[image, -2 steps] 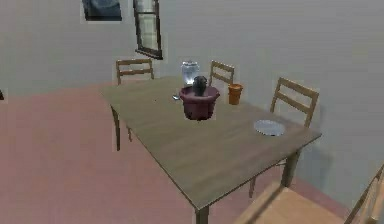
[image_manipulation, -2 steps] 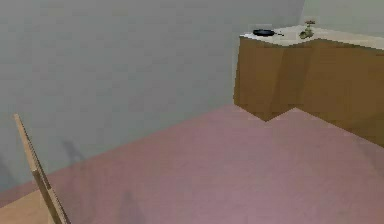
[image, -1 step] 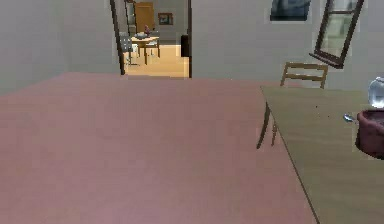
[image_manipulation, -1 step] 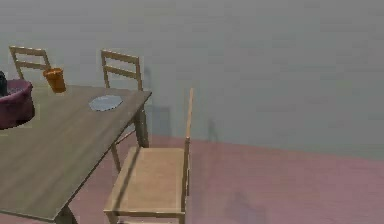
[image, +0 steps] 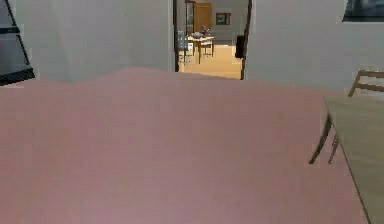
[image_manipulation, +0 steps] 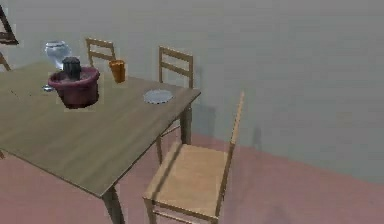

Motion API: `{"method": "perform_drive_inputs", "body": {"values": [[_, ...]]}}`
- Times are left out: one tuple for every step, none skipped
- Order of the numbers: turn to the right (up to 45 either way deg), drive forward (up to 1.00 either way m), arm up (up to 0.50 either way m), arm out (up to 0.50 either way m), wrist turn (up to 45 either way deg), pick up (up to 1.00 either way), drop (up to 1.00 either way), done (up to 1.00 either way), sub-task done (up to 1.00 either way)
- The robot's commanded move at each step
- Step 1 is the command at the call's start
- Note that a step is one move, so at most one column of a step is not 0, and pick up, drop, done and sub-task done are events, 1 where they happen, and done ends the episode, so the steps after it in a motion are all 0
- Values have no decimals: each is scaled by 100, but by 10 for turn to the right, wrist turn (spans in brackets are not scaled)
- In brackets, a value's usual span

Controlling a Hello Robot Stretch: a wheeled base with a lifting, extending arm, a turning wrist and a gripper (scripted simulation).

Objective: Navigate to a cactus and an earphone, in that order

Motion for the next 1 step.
{"method": "perform_drive_inputs", "body": {"values": [[0,30,0,0,0,0,0,0,0]]}}
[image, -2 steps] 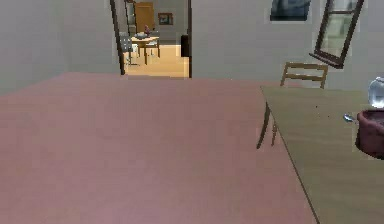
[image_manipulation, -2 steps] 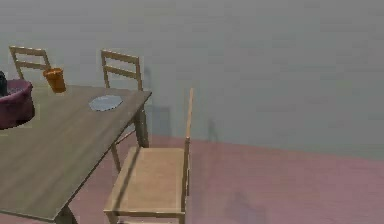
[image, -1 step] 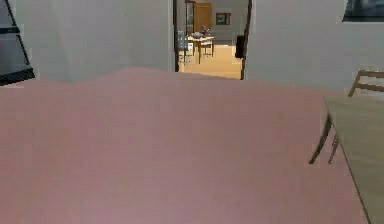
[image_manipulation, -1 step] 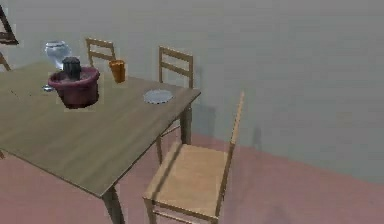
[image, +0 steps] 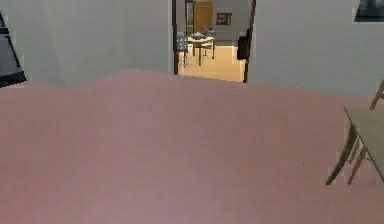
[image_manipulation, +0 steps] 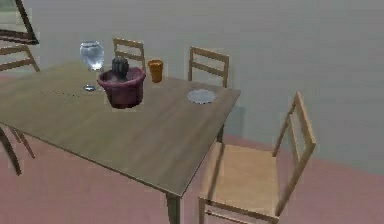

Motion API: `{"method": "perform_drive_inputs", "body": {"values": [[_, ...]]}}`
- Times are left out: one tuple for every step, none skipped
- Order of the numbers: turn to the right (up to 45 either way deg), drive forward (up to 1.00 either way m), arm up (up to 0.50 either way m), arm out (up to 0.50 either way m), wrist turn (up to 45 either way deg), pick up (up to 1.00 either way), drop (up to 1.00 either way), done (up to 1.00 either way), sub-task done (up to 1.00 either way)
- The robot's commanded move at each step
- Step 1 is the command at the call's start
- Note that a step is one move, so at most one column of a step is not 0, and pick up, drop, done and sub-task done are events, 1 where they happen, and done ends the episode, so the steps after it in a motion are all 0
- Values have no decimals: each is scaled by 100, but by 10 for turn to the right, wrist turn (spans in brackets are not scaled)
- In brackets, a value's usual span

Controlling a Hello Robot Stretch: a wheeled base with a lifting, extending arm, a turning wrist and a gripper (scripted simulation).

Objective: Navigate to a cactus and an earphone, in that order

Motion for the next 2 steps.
{"method": "perform_drive_inputs", "body": {"values": [[60,0,0,0,0,0,0,0,0],[0,100,0,0,0,0,0,0,0]]}}
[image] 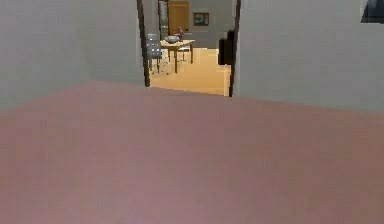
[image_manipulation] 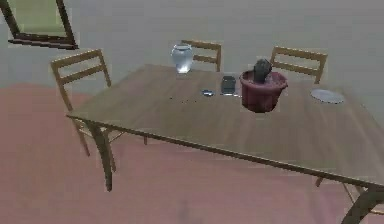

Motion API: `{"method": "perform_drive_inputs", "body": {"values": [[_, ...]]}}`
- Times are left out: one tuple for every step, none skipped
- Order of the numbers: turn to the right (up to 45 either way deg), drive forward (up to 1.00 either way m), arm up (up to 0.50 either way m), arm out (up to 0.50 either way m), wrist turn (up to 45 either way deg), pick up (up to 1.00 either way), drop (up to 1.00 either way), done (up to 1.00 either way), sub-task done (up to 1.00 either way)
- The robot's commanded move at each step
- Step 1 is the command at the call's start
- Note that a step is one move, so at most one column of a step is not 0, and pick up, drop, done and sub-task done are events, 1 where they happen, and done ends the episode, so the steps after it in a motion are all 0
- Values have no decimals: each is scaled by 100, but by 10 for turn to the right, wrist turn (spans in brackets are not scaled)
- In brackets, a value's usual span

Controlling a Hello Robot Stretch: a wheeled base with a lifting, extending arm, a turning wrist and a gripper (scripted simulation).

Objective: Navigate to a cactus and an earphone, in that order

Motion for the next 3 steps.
{"method": "perform_drive_inputs", "body": {"values": [[0,100,0,0,0,0,0,0,0],[30,0,0,0,0,0,0,0,0],[0,100,0,0,0,0,0,0,0]]}}
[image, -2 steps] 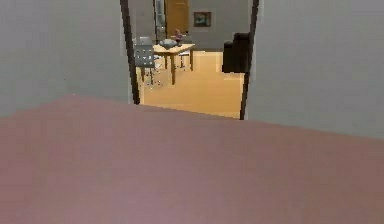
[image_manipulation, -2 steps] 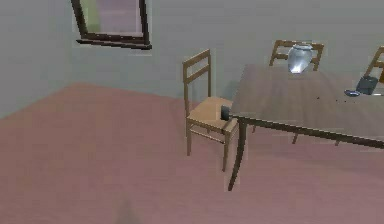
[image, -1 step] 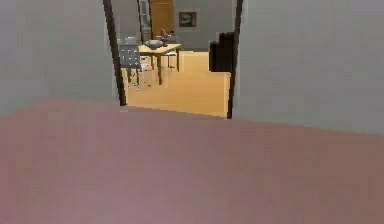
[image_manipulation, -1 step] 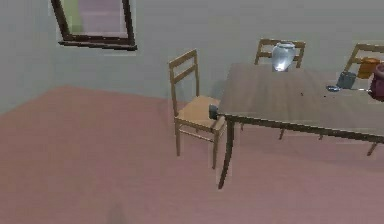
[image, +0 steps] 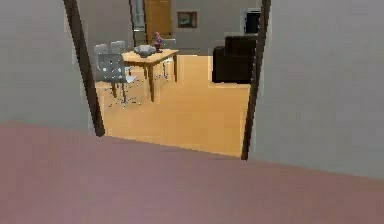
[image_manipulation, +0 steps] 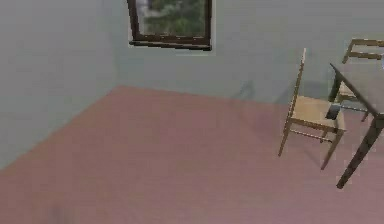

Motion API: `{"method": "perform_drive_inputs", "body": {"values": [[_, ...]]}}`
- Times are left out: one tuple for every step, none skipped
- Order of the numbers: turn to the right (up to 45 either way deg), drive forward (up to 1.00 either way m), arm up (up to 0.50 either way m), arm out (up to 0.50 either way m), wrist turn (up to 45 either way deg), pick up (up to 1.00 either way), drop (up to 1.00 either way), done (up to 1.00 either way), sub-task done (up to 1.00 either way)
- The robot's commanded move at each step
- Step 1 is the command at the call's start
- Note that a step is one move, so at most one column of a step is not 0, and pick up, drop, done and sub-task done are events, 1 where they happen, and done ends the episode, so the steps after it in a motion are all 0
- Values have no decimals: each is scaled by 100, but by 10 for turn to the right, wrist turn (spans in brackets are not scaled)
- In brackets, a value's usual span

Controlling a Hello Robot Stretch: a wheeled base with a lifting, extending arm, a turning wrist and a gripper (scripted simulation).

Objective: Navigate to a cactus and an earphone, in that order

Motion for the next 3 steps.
{"method": "perform_drive_inputs", "body": {"values": [[0,100,0,0,0,0,0,0,0],[0,75,0,0,0,0,0,0,0],[120,0,0,0,0,0,0,0,0]]}}
